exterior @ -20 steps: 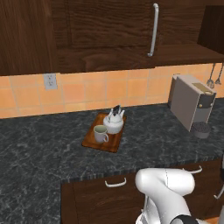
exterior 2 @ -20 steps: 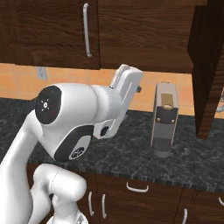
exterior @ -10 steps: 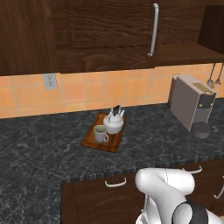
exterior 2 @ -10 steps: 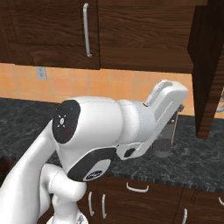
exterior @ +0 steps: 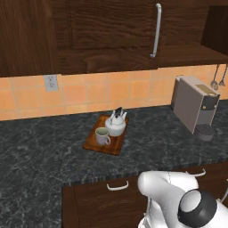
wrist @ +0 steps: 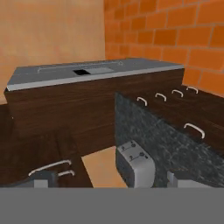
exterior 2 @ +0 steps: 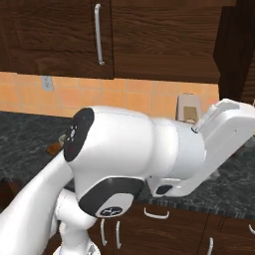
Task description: Pick the kettle from the counter and place it on the tray. Then pick the mug from the cabinet and place it on the tray. Then close the cabinet doors.
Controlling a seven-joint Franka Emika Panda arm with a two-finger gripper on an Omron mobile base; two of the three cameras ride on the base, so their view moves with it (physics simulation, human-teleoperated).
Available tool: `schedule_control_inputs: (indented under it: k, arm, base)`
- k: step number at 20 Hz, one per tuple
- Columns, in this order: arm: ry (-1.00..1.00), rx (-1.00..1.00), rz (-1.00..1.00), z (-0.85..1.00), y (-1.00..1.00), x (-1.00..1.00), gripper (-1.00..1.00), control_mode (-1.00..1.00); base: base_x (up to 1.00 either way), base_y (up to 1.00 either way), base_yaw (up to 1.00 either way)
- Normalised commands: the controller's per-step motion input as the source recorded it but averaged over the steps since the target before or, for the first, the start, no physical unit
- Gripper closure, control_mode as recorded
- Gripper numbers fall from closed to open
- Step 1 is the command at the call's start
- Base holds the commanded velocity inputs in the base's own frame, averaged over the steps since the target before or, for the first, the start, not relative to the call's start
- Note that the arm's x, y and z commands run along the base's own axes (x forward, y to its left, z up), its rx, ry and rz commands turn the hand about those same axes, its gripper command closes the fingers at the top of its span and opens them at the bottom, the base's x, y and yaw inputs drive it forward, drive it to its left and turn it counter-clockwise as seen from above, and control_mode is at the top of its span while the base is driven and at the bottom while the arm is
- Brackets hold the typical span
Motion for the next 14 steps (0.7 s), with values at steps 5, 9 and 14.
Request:
schedule_control_inputs:
  k: [5,9,14]
  arm:
    - [0.01,0.00,-0.17,0.12,-0.50,0.01,-1.00,-1.00]
    - [0.05,0.00,-0.02,0.03,-0.24,0.38,-1.00,-1.00]
    - [0.06,-0.03,0.00,0.00,-0.19,0.53,-1.00,-1.00]
  base:
    - [0.00,0.00,0.00]
    - [0.00,0.00,0.00]
    - [0.00,0.00,0.00]
